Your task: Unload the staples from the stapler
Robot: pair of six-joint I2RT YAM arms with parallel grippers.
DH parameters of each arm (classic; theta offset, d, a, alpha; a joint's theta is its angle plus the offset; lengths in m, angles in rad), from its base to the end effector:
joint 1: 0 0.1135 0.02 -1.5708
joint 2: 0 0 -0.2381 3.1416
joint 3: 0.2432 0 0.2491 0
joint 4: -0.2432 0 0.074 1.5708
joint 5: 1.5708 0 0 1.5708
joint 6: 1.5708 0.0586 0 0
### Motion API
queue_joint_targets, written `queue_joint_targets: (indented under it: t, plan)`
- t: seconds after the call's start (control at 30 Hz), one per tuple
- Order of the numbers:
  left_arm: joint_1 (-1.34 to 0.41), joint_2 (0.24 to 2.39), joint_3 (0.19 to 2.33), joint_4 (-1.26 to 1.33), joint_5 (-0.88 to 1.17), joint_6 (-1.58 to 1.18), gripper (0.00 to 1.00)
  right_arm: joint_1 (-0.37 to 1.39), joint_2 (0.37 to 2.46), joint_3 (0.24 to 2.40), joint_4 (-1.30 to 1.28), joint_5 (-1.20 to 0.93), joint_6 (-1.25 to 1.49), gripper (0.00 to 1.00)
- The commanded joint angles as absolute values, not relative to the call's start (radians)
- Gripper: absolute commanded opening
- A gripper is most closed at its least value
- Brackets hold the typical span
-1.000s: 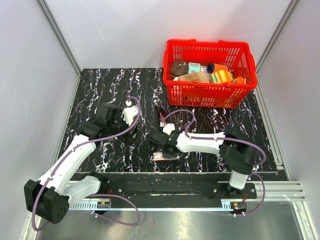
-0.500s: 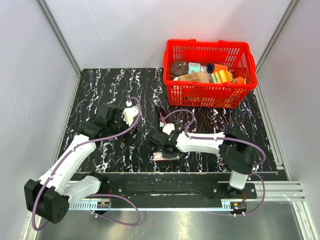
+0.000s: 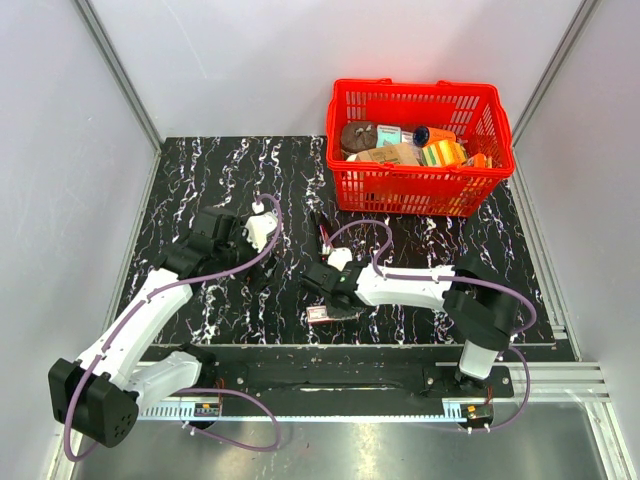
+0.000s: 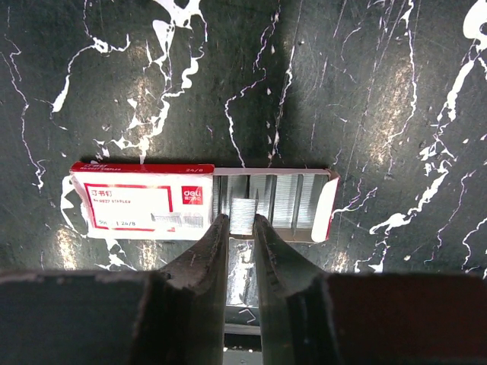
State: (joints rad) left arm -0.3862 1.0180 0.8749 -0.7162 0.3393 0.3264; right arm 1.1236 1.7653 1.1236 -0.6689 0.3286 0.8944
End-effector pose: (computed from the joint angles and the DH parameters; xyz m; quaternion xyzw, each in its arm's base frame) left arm 0.2032 -0.1037 0.2431 0.3774 0.8454 -0.1685 0.3384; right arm 0.1593 0.2884 0.1253 -0.0908 0.9742 0.0219 0.2054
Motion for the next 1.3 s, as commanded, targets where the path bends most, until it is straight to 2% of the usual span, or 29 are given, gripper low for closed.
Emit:
queue_joint_targets:
  t: [0.0,0.57,0.77,0.9,1.27]
  plan:
    - [-0.382,1.003,0.89,-0.695,0.37,0.342,0.99,1.126,1.71,1.118,-0.666,0.334,0.911,0.24]
    - [-0.38,1.005,0.89,-0.7,0.367,0.341,0.99,1.126,1.736,1.109,-0.646,0.33,0.902,0.25]
    - [-0.382,1.005,0.893,-0.7,0.37,0.341,0.99,1.126,1.732,1.106,-0.646,0.328,0.902,0.34]
    - [-0.382,1.003,0.893,-0.703,0.371,0.341,0.99,1.126,1.73,1.114,-0.649,0.331,0.897,0.35]
    - [-0.382,1.002,0.893,-0.703,0.371,0.342,0.99,1.126,1.707,1.121,-0.666,0.37,0.896,0.27]
